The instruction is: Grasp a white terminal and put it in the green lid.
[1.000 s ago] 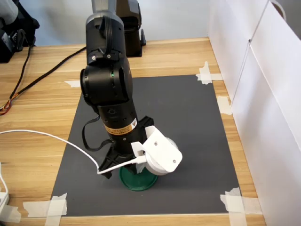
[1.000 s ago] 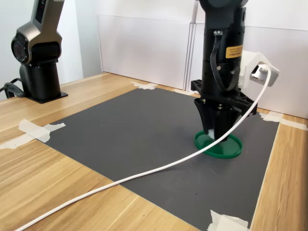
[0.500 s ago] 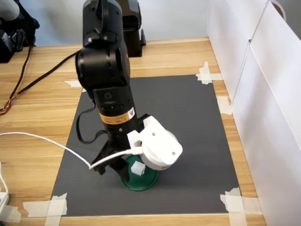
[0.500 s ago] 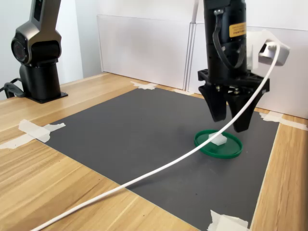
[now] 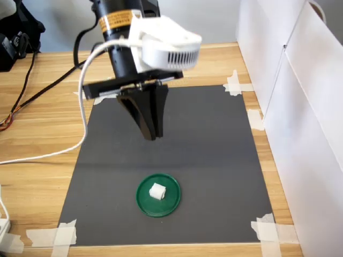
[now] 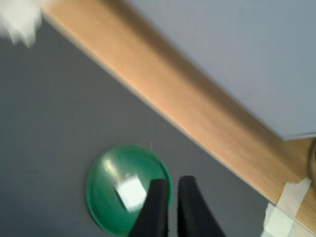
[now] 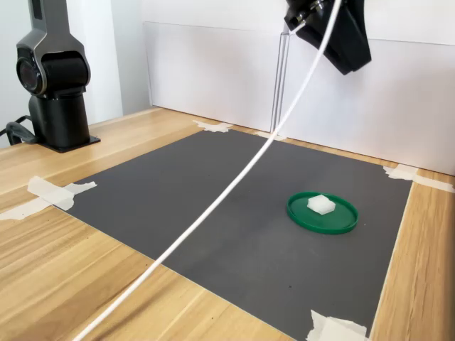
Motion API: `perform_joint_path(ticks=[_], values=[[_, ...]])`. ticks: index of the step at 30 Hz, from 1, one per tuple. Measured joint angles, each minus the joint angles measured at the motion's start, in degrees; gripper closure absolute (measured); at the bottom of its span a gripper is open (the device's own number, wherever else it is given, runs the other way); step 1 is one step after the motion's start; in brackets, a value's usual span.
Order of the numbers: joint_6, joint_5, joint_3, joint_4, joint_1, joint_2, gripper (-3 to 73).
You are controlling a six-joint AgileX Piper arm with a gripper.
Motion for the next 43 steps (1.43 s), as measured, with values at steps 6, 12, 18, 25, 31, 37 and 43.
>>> perform_joint_path(ticks=[6,12,18,25,31,37,43], values=[[1.07,-15.12,15.04,14.56,0.00,-16.55,71.5],[1.37,-21.00,28.18,26.12,0.00,-33.56,71.6],[1.43,-22.06,41.50,29.86,0.00,-48.03,71.6],[-0.72,-21.86,55.18,30.08,-3.55,-62.70,71.6],[-0.89,-21.80,59.88,30.20,-5.83,-69.71,71.6],[-1.08,-21.74,65.54,30.33,-5.83,-73.97,71.6],[-1.08,-21.69,70.32,30.33,-5.83,-79.78,71.6]])
